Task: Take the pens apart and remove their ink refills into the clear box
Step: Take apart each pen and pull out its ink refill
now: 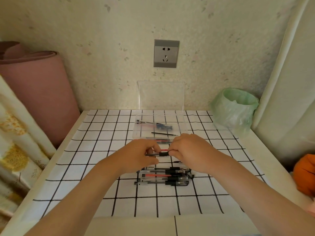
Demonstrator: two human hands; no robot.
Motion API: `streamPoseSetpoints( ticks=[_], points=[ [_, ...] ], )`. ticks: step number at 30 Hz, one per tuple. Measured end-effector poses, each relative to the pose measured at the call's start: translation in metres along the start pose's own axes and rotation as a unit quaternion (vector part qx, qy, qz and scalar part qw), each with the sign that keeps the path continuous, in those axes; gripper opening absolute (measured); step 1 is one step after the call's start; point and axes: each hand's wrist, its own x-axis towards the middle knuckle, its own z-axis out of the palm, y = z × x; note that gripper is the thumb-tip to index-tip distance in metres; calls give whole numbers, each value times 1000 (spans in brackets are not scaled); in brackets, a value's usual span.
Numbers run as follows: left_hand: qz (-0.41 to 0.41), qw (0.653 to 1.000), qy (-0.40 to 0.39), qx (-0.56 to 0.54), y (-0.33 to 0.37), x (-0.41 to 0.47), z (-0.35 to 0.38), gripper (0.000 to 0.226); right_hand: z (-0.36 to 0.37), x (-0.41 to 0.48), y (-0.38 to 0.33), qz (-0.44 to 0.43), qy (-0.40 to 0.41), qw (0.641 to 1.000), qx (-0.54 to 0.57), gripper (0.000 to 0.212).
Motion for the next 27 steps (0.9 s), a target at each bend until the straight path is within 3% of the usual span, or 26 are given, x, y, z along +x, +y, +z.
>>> streamPoseSetpoints(
  ticks=[5,15,19,22,27],
  points=[
    [44,997,51,30,0,2,2,11,0,2,-1,3,-24,999,-28,41],
    [45,997,26,65,-1,2,-4,13,-6,4,-6,40,37,998,22,25],
    [51,994,32,93,0,0,-7,17,-7,0,-7,50,46,995,71,41],
    [48,991,36,118,1,-1,-8,19,-6,1,-7,37,21,997,65,31],
    [41,989,37,140,5,-2,-5,17,-9,3,-9,53,63,995,47,21]
  ],
)
